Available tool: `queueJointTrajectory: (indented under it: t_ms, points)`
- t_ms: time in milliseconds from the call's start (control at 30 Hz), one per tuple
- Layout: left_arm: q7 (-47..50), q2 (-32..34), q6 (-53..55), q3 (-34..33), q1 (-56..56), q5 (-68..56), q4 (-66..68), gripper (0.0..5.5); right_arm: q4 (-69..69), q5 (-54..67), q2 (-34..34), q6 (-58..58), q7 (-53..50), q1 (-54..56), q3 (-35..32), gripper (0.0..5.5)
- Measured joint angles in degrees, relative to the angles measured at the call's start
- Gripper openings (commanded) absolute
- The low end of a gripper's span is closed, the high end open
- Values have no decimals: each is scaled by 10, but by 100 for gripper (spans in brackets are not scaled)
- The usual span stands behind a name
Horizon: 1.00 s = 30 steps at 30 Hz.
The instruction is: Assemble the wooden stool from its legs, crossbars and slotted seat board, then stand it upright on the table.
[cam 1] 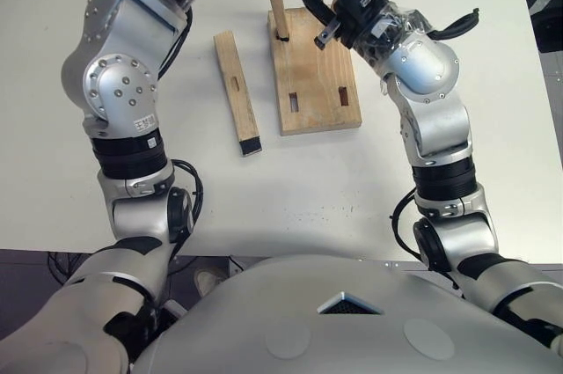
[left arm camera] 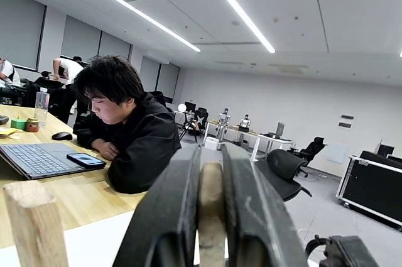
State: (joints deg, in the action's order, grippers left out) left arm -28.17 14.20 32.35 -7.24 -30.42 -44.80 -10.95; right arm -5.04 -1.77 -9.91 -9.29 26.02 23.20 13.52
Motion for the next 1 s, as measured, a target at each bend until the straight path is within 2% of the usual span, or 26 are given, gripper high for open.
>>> queueJointTrajectory:
  t_ms: [167, 267, 600, 633, 900, 1000]
  points:
    - [-12, 9, -2, 22, 12, 16, -5, 155, 3, 0, 1, -3, 2, 0, 1, 130]
    - [-9, 7, -1, 22, 12, 14, -5, 185, 1, 0, 2, -8, 3, 0, 3, 130]
    - [13, -2, 12, 12, 12, 8, -2, 42, -1, 0, 2, -11, 8, 0, 3, 130]
    - [17, -4, 12, 10, 12, 8, -2, 38, -1, 0, 2, -11, 8, 0, 3, 167]
    - [43, 10, 25, 8, 27, 44, 16, 38, 13, -37, -5, -55, 17, -8, 45, 304]
    - [88, 36, 52, -15, 50, 65, 4, 38, 50, -82, -26, -94, -9, -15, 48, 310]
